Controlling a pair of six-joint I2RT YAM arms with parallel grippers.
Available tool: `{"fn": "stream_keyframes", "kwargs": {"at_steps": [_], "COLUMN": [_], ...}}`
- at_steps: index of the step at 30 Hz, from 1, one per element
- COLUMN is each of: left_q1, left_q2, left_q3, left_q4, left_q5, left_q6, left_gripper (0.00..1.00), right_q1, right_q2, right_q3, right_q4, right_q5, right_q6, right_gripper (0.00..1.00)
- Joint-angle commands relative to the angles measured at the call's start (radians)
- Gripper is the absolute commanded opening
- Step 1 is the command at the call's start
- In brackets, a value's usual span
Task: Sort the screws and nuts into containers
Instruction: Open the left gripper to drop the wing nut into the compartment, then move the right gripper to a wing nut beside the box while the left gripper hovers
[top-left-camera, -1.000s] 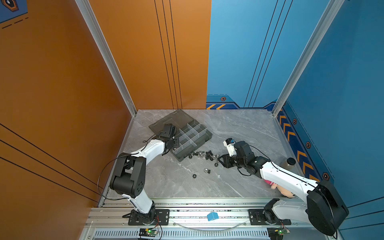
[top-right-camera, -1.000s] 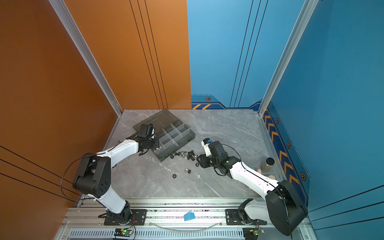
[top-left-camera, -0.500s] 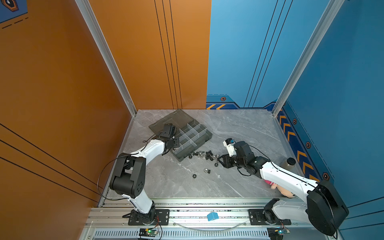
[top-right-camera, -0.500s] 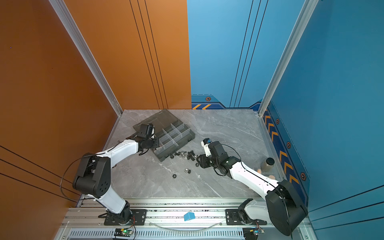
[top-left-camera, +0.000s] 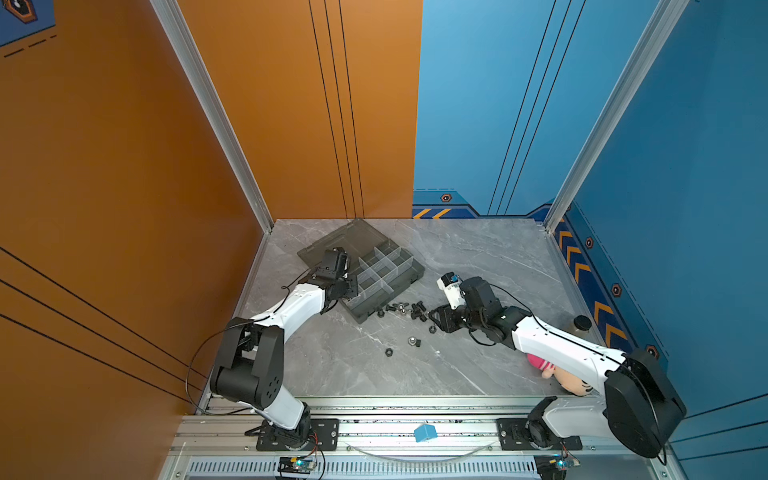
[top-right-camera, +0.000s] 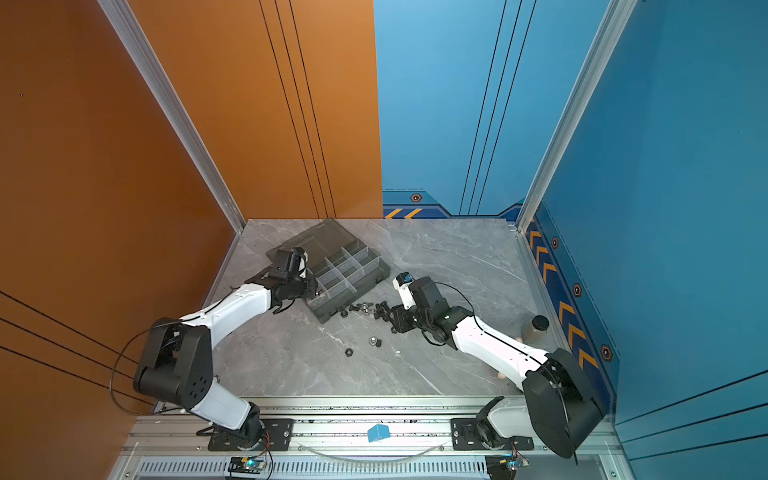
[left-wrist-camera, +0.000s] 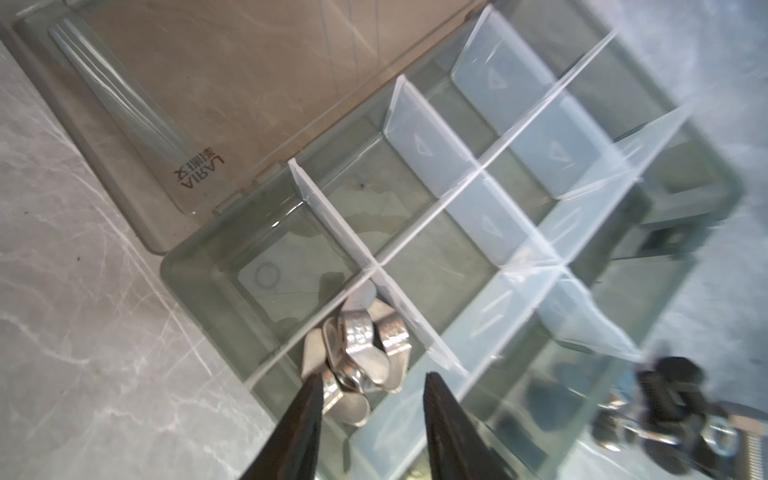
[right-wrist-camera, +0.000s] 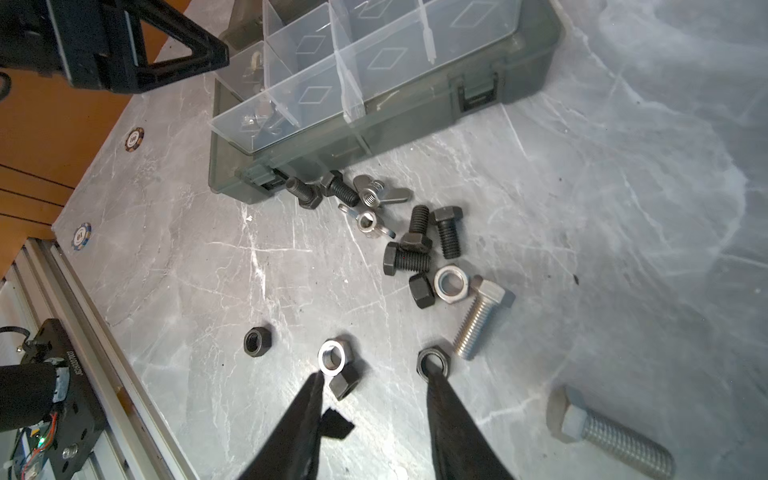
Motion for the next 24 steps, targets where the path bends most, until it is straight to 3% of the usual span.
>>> {"fn": "stream_keyframes", "kwargs": {"at_steps": [1,5,6,8,9,17,24], "left_q1": [0.006,0.004,0.001,0.000,-0.001,-0.001,0.004], "left_q2": [-0.067,-0.125,-0.144,-0.186,-0.205,-0.358,-0.426], "left_q3": [-0.025,-0.080,-0.095,-0.132,-0.147,-0.245,-0.293], "left_q4": [-0.048,-0.059,-0.055,-0.049,-0.046,-0.066,-0.090], "left_q5": [0.089,0.137,0.140,0.151,0.152,0.177,0.165], "left_q6": [-0.034,-0.106,-0.123,-0.145,-0.153,-0.196,-0.206], "left_gripper": [0.46,0.60,0.67,0.92,0.98,0.98,0.98], "right_q1": [0.006,0.010,0.012,0.018,0.021,0.056,0.062], "right_q2": [0.062,0.193,0.216,0.281,0.306,0.534,0.631], "right_q3": [0.094,0.251,0.276,0.338,0.363,0.575,0.653], "right_q4": [-0.077,-0.210,-0.226,-0.257,-0.270,-0.365,-0.396], "right_q5": [-0.030,-0.060,-0.064,-0.074,-0.080,-0.066,-0.070], "right_q6": [-0.142,-0.279,-0.297,-0.342,-0.362,-0.449,-0.466], "right_gripper": [0.43,0.43,0.44,0.45,0.45,0.46,0.44]}}
